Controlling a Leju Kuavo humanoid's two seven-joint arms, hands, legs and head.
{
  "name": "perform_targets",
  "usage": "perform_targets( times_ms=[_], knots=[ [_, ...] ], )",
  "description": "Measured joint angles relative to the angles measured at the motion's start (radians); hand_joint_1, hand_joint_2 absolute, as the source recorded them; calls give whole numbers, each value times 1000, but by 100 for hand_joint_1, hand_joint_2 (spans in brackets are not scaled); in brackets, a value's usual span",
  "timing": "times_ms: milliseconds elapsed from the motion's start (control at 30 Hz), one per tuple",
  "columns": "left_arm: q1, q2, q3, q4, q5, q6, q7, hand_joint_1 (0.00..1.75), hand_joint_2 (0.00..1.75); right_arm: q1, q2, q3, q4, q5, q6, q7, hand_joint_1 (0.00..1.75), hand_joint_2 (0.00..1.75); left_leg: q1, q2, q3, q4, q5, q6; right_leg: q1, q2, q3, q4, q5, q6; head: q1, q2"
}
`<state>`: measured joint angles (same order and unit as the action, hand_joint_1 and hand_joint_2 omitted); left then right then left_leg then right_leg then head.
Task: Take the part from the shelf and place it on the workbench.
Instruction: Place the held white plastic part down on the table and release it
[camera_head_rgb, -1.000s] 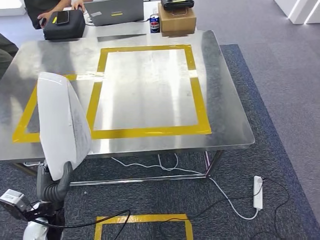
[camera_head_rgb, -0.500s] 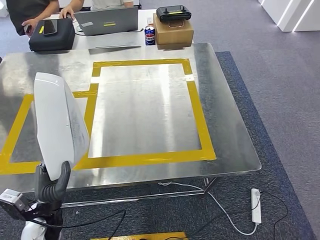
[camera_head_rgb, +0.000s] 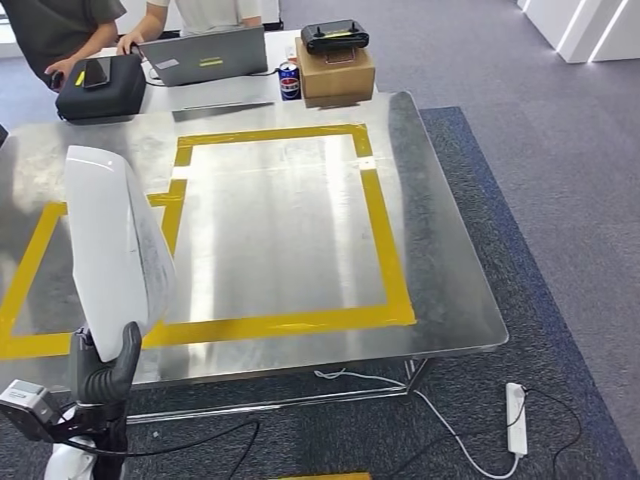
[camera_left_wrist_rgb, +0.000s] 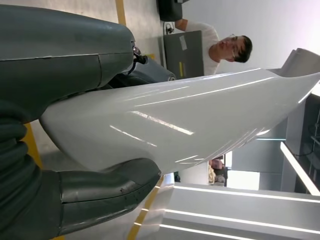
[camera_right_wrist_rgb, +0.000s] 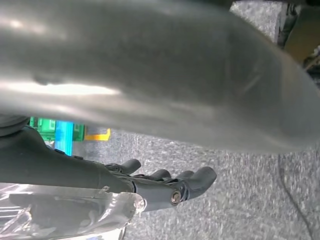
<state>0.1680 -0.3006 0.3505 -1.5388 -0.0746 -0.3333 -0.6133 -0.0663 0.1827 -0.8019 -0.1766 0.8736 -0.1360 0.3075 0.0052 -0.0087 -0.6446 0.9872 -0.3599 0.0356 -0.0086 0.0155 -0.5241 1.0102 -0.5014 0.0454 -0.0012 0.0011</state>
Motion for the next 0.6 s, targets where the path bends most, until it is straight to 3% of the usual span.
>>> perform_targets(
  times_ms=[67, 233, 400, 533, 600],
  knots=[
    [-2, 0, 0, 0, 0, -1, 0, 175, 175, -1, 0, 0, 0, 0, 0, -1, 0, 0, 1, 0, 2, -6, 5, -9, 3, 0, -1, 0, 1, -5, 0, 0],
    [-6, 0, -1, -1, -33, 28, -9, 175, 175, -1, 0, 0, 0, 3, 0, -1, 0, 0, 8, 0, 7, -17, 5, -68, 8, -2, -7, 1, -2, -13, 1, 0],
    [-9, 11, -45, -25, -319, 288, -41, 175, 175, -2, 0, 0, 0, 18, 4, -2, 0, 0, 8, 0, 7, -17, 3, -74, 7, -2, -7, -1, -2, -14, 1, 0],
    [-48, 88, -147, 9, -723, 478, 163, 175, 175, -3, -1, 3, 0, 62, 20, -13, 0, 0, 7, 0, 7, -17, 3, -73, 5, -3, -6, -4, -1, -13, 1, 0],
    [-74, 129, -198, 58, -876, 555, 222, 175, 175, -4, -1, 6, 0, 80, 27, -13, 0, 0, 6, 0, 6, -17, 3, -72, 4, -2, -6, -4, 1, -12, 1, 0]
  ],
)
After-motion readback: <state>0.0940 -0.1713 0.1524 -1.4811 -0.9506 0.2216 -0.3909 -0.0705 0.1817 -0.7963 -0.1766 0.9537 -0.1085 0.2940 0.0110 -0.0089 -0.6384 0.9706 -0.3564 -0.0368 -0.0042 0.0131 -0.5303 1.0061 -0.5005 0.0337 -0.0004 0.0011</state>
